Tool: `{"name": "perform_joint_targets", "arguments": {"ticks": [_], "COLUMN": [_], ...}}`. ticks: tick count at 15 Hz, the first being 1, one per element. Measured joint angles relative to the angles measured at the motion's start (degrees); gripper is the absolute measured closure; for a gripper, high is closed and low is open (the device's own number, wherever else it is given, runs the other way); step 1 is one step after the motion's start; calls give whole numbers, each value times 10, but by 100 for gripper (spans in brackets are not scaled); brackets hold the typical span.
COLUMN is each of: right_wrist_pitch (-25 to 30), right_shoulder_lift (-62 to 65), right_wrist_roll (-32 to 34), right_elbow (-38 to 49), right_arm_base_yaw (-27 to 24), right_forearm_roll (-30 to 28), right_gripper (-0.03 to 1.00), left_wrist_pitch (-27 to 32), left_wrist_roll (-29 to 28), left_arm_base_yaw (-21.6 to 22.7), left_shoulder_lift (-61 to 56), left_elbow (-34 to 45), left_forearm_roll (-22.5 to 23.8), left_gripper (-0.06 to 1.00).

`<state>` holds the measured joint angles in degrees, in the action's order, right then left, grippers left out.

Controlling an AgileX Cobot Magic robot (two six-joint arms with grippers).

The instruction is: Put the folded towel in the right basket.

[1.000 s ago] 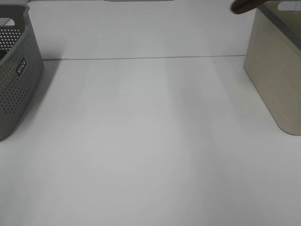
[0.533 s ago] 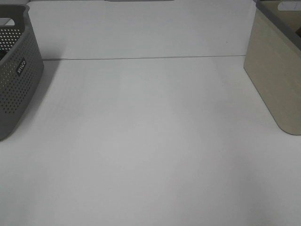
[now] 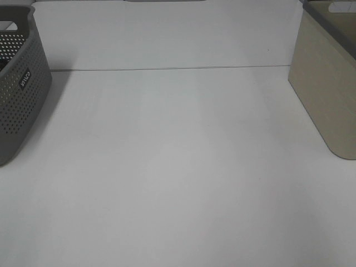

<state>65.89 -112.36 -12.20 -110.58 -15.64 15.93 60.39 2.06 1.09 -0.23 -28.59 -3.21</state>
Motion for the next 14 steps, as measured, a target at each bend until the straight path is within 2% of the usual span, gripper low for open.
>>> {"name": "perform_joint_targets", "arguments": {"ticks": [3,5,7,10,12,14], "right_wrist_pitch": [9,22,36,38,38,38], "right_shoulder_lift": [11,25,44,78,120,184], "right_wrist_roll": [7,10,29,73,87,89], "right_elbow": [0,0,0,6,50,129], "right_arm_base_yaw": [30,85,135,179,186,186], "right_forearm_roll": [12,10,-4,-40,-49,-63], "right_gripper": [35,34,33,32,32,31], "left_wrist_pitch": [0,0,0,0,0,0], "left_wrist_roll": [0,0,0,0,0,0], "left_arm_base_yaw": [0,0,0,0,0,0], "left_shoulder_lift": [0,0,0,0,0,0], "left_elbow": [0,0,0,0,0,0], "left_forearm_roll": [0,0,0,0,0,0], "left_gripper": [-3,-3,-3,-3,-3,-3]}}
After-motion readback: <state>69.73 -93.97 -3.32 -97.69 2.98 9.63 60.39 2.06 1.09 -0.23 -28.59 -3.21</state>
